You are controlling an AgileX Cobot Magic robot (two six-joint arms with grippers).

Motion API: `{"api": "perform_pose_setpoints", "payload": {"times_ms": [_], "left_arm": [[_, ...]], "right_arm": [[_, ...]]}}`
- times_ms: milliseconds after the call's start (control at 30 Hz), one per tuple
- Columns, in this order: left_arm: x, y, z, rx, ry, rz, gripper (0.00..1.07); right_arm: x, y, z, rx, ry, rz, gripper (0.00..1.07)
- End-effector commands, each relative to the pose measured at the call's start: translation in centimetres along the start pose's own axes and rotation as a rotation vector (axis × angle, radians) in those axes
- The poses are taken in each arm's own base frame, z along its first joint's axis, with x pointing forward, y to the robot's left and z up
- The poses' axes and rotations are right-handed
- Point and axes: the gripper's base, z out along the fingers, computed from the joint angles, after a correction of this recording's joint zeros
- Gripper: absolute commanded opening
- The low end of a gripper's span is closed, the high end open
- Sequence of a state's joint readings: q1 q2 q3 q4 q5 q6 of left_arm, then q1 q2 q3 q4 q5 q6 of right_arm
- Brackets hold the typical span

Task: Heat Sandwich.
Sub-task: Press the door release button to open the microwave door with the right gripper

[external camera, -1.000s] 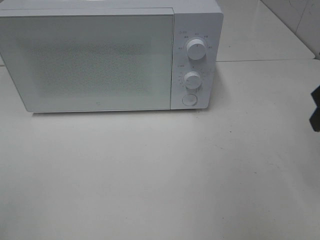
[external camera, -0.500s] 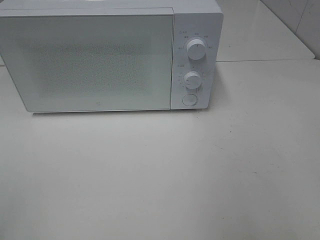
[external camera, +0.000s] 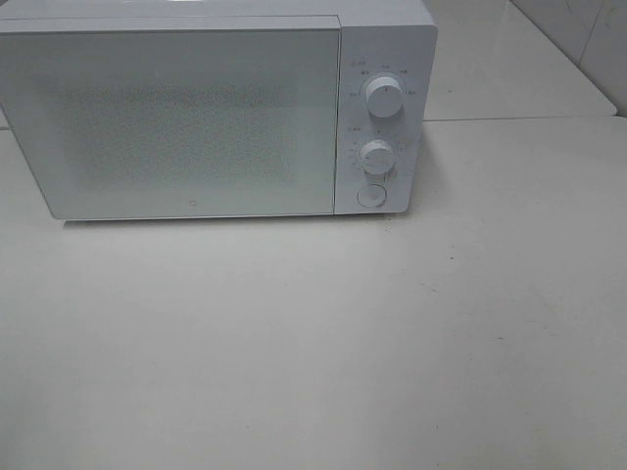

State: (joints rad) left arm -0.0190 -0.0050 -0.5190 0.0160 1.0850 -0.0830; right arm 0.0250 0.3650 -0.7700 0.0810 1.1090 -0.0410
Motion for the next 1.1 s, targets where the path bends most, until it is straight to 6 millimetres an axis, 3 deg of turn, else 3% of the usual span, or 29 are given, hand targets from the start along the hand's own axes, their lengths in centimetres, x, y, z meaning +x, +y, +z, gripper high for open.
{"api": "perform_pose_setpoints", "payload": {"times_ms": [33,400,600,1100], "left_arm": [[0.1,0.1,-0.3,-0.009,-0.037,-0.003,0.76],[0.1,0.1,-0.3,-0.009,-0.037,-0.003,0.76],[0.1,0.1,-0.3,-0.009,-0.037,-0.003,0.76],[0.0,0.1,-0.2,-0.009,-0.031,-0.001,0.76]], "right_arm": [[1.9,0.0,0.4,0.005,-0.045,0.004,0.63],[6.6,-0.1,1.8,0.009,-0.177,0.000,0.63],[7.5,0.0,1.2,0.010,-0.237,-0.005,0.63],[7.5,0.0,1.3,0.008,-0.235,-0.005,0.63]]}}
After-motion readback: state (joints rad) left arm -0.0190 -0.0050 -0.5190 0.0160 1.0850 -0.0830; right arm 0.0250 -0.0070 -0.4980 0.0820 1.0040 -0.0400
